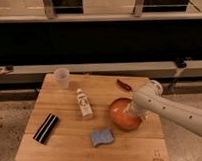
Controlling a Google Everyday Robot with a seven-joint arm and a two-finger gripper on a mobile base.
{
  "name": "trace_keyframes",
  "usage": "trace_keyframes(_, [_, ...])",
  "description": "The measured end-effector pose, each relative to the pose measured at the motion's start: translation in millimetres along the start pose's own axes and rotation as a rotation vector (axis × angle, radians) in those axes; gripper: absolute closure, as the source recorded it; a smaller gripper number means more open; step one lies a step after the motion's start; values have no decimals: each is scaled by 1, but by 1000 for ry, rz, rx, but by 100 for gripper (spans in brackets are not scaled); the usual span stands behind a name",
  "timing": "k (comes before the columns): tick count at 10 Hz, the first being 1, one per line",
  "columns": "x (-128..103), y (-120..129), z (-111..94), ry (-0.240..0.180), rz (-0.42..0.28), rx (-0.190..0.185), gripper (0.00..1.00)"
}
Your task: Pick up the ceramic bowl
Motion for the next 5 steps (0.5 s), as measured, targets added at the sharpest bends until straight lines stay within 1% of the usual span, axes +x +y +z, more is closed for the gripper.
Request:
trace_keyframes(2, [-4,-4,4,-17,-18,-5,20])
trace_keyframes(4, [-5,-10,6,-24,-30,-5,20])
trace_keyframes(5, [-5,-7,7,-27,-28,-12,20])
